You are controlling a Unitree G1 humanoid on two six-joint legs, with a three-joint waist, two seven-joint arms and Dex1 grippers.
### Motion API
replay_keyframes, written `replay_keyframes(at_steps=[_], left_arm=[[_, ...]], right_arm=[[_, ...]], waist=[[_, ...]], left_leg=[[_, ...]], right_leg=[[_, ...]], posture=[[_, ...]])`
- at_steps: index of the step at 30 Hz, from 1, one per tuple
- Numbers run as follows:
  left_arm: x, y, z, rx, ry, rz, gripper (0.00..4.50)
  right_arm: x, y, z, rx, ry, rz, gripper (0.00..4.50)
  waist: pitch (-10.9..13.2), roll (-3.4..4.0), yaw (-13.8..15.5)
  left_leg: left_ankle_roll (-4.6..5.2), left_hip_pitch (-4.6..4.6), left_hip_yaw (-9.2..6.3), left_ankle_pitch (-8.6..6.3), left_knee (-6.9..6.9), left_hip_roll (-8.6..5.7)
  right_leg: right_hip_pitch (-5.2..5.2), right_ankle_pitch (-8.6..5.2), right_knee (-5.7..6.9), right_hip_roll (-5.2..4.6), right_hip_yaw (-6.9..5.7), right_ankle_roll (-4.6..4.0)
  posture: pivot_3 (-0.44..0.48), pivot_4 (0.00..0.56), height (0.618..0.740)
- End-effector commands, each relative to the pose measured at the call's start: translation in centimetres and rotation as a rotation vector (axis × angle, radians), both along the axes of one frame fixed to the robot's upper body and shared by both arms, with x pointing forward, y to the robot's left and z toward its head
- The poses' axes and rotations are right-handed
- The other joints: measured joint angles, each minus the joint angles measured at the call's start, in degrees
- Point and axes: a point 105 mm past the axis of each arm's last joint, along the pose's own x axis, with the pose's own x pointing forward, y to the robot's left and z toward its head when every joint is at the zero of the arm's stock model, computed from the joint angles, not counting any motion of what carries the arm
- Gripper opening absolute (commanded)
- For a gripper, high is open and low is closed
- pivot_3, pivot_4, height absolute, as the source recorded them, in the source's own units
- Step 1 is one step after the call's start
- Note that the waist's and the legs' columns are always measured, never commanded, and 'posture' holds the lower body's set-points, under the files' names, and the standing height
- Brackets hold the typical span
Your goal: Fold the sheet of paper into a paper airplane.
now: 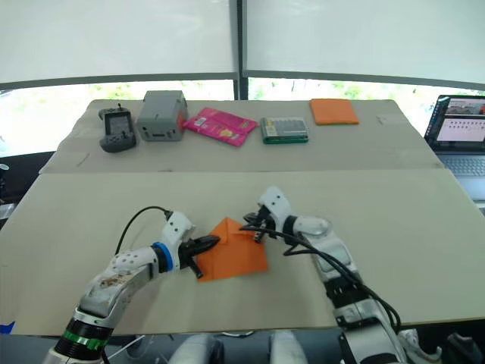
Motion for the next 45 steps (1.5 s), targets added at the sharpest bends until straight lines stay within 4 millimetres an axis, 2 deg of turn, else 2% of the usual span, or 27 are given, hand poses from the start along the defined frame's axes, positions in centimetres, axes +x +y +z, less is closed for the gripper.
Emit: replay_keyframes(at_steps=[1, 4, 6, 10, 15, 17, 18, 21, 26, 27, 30, 31, 37, 41, 45], left_arm=[[-0.2, -0.4, -0.5, -0.005, 0.033, -0.023, 0.01], [0.3, -0.7, -0.8, 0.007, 0.038, -0.031, 0.01], [0.5, -0.9, -1.1, 0.017, 0.044, -0.044, 0.01], [0.9, -1.6, -1.1, 0.008, 0.045, -0.058, 0.01], [1.0, -2.0, -1.1, 0.010, 0.042, -0.077, 0.01], [1.0, -2.0, -1.2, 0.012, 0.042, -0.086, 0.00], [0.9, -2.0, -1.2, 0.013, 0.042, -0.089, 0.00], [0.9, -2.1, -1.2, 0.010, 0.044, -0.095, 0.00], [0.6, -2.0, -1.2, 0.010, 0.043, -0.092, 0.00], [0.6, -1.9, -1.2, 0.011, 0.043, -0.091, 0.00], [0.4, -1.4, -1.3, 0.018, 0.047, -0.078, 0.00], [0.3, -1.2, -1.3, 0.022, 0.049, -0.073, 0.00], [0.2, -0.3, -1.4, 0.022, 0.047, -0.040, 0.00], [0.4, 0.0, -1.3, 0.017, 0.039, -0.017, 0.00], [0.0, -0.1, -1.6, 0.015, 0.045, -0.014, 0.00]], right_arm=[[-0.4, -1.4, 2.2, 0.051, -0.012, -0.033, 0.00], [-1.3, -4.1, 1.7, -0.026, 0.020, -0.076, 0.00], [-2.0, -5.2, 1.1, -0.087, 0.037, -0.082, 0.00], [-2.4, -5.6, 0.8, -0.096, 0.053, -0.099, 0.00], [-2.9, -6.0, 1.1, 0.004, 0.128, -0.155, 0.00], [-3.0, -6.6, 1.1, -0.038, 0.100, -0.160, 0.60], [-2.8, -6.8, 1.1, -0.084, 0.058, -0.154, 0.75], [-2.6, -6.9, 1.0, -0.205, -0.051, -0.101, 1.77], [-2.5, -5.7, 1.6, -0.225, -0.125, 0.016, 1.77], [-2.6, -5.5, 1.6, -0.223, -0.126, 0.037, 1.15], [-2.4, -4.8, 1.3, -0.269, -0.149, 0.119, 0.19], [-2.2, -4.5, 1.2, -0.286, -0.157, 0.145, 0.04], [-1.5, -2.1, 0.3, -0.376, -0.195, 0.324, 0.04], [-1.5, -1.7, -0.8, -0.432, -0.171, 0.406, 0.04], [-1.7, -1.4, -1.0, -0.378, -0.135, 0.443, 0.04]], waist=[[0.0, 0.00, 0.0], [0.0, -0.01, 0.1], [0.0, -0.01, 0.4], [0.0, -0.03, 0.0], [0.0, -0.04, 0.0], [0.0, -0.04, 0.0], [0.0, -0.04, 0.0], [0.0, -0.04, 0.0], [0.0, -0.06, 0.0], [0.0, -0.06, 0.0], [0.0, -0.07, -0.1], [0.0, -0.07, -0.2], [0.0, -0.08, -0.3], [0.0, -0.08, -0.3], [0.0, -0.08, -0.4]], left_leg=[[0.00, -0.01, 0.00, 0.00, 0.00, 0.00], [0.00, -0.02, 0.01, 0.00, 0.03, -0.01], [0.01, -0.04, -0.01, 0.00, 0.04, -0.06], [0.03, -0.03, 0.04, 0.01, 0.08, -0.06], [0.03, -0.06, 0.02, 0.02, 0.07, -0.04], [0.04, -0.08, 0.02, 0.02, 0.08, -0.05], [0.04, -0.08, 0.03, 0.02, 0.08, -0.06], [0.04, -0.10, 0.04, 0.02, 0.10, -0.08], [0.04, -0.05, 0.06, 0.02, 0.09, -0.06], [0.04, -0.05, 0.06, 0.02, 0.09, -0.06], [0.04, -0.06, 0.05, 0.02, 0.09, -0.05], [0.04, -0.05, 0.06, 0.02, 0.09, -0.05], [0.04, 0.00, 0.06, 0.02, 0.08, -0.02], [0.04, 0.05, 0.06, 0.02, 0.08, -0.02], [0.04, 0.17, 0.06, 0.02, 0.06, 0.01]], right_leg=[[0.00, 0.00, -0.01, 0.00, 0.00, 0.00], [0.01, 0.00, -0.04, 0.01, 0.00, 0.01], [0.05, -0.02, -0.06, 0.00, -0.06, 0.03], [0.08, -0.02, -0.09, 0.04, -0.03, 0.04], [0.06, -0.02, -0.08, 0.10, -0.02, 0.05], [0.07, -0.02, -0.09, 0.06, -0.02, 0.06], [0.07, -0.02, -0.10, 0.06, -0.02, 0.06], [0.07, -0.02, -0.13, 0.04, -0.02, 0.09], [0.08, -0.03, -0.09, 0.12, -0.02, 0.10], [0.07, -0.03, -0.09, 0.12, -0.02, 0.10], [0.08, -0.03, -0.10, 0.11, -0.02, 0.10], [0.08, -0.03, -0.10, 0.10, -0.01, 0.10], [0.07, -0.02, -0.08, 0.13, -0.01, 0.08], [0.11, -0.02, -0.07, 0.11, -0.02, 0.07], [0.19, -0.01, -0.06, 0.11, -0.01, 0.06]], posture=[[0.000, 0.150, 0.740], [0.000, 0.150, 0.740], [0.000, 0.150, 0.740], [0.000, 0.150, 0.740], [0.000, 0.150, 0.740], [0.000, 0.150, 0.740], [0.000, 0.150, 0.740], [0.000, 0.150, 0.740], [0.000, 0.150, 0.740], [0.000, 0.150, 0.740], [0.000, 0.150, 0.740], [0.000, 0.150, 0.740], [0.000, 0.150, 0.740], [0.000, 0.150, 0.740], [0.000, 0.150, 0.740]])
